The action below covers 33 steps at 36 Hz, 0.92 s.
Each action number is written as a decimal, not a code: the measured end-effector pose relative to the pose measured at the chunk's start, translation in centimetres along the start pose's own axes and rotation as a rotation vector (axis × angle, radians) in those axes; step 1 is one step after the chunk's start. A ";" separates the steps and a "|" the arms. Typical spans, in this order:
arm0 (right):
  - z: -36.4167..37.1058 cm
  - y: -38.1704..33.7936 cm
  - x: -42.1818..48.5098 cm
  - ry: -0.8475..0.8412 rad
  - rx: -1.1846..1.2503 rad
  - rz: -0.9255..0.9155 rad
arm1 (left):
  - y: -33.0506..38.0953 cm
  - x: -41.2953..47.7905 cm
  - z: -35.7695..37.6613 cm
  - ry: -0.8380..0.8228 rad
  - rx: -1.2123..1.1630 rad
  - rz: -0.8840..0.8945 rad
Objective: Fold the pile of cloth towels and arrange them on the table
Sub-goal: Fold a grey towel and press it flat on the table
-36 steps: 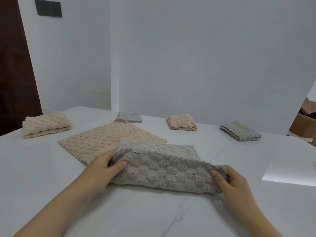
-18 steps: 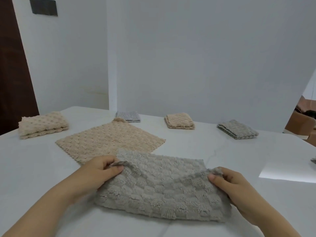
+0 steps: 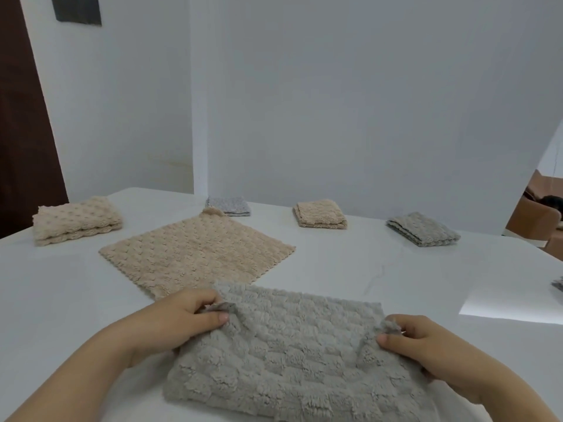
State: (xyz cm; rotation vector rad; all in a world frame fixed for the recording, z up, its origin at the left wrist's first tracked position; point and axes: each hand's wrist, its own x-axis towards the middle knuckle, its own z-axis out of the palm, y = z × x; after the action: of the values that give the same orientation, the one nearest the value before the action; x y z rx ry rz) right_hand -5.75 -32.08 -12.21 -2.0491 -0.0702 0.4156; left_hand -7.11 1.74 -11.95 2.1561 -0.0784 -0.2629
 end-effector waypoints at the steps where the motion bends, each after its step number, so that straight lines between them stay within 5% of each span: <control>1: -0.1 0.1 0.1 0.031 0.018 -0.017 | 0.0 0.0 0.0 0.037 -0.060 0.003; 8: -0.1 -0.6 0.0 0.272 0.242 -0.151 | -0.1 1.1 0.5 0.338 -0.292 0.070; 14: 1.4 0.0 1.7 0.491 0.288 -0.217 | -0.7 2.9 1.3 0.567 0.034 0.078; 23: 2.4 0.6 2.8 0.667 -0.198 -0.190 | -1.5 3.7 2.0 0.623 0.368 0.049; 33: 2.3 0.8 3.4 0.696 -0.302 -0.150 | -1.8 4.3 2.3 0.622 0.442 0.045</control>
State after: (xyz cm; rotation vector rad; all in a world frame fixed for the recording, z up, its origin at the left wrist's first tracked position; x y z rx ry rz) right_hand -3.38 -29.77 -14.80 -2.3575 0.1443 -0.4363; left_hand -3.53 0.22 -15.36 2.5720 0.1876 0.5001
